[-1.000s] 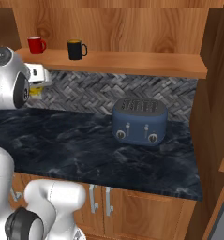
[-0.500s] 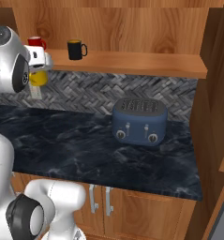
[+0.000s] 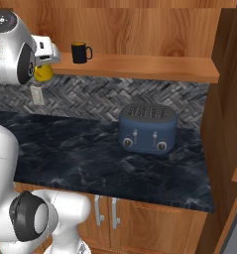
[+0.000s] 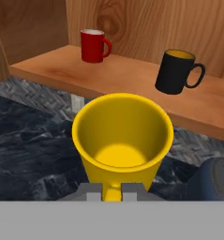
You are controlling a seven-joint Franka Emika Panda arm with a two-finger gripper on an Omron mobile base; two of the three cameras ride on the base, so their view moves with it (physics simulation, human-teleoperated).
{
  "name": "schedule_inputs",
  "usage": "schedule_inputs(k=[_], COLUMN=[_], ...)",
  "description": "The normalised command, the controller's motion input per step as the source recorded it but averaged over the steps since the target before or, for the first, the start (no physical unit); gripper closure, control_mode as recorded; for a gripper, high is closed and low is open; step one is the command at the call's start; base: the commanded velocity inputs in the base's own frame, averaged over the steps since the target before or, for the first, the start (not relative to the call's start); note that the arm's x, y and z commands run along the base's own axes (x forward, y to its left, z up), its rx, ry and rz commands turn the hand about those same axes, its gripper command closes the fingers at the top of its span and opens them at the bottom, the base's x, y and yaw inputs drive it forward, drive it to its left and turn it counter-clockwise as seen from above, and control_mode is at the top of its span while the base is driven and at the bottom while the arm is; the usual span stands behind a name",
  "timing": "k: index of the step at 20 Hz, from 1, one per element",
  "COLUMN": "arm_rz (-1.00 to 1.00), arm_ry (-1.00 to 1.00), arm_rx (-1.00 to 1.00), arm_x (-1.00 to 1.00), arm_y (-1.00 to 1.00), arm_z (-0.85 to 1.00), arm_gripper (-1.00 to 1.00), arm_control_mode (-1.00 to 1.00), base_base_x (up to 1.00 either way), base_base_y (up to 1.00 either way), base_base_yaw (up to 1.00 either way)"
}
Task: Pick the mug on the counter and place it in the cabinet with the handle facing the right, like the mugs already inside.
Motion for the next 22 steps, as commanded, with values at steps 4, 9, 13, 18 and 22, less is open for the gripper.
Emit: schedule_inputs(k=[4,9,13,18,22], arm_rz=[0.0,0.0,0.0,0.0,0.0], arm_ry=[-0.08,-0.09,-0.08,-0.08,-0.02], arm_rx=[0.0,0.0,0.01,0.02,0.09], arm_x=[0.04,0.06,0.19,0.21,0.17], arm_y=[0.0,0.0,-0.02,0.0,0.0], arm_z=[0.27,0.1,0.0,0.0,0.0], arm_gripper=[1.0,1.0,1.0,1.0,1.0], arm_control_mode=[-1.0,-1.0,-1.0,-1.0,-1.0], base_base_x=[0.0,0.0,0.0,0.0,0.0], base_base_y=[0.0,0.0,0.0,0.0,0.0], base_base_yaw=[0.0,0.0,0.0,0.0,0.0])
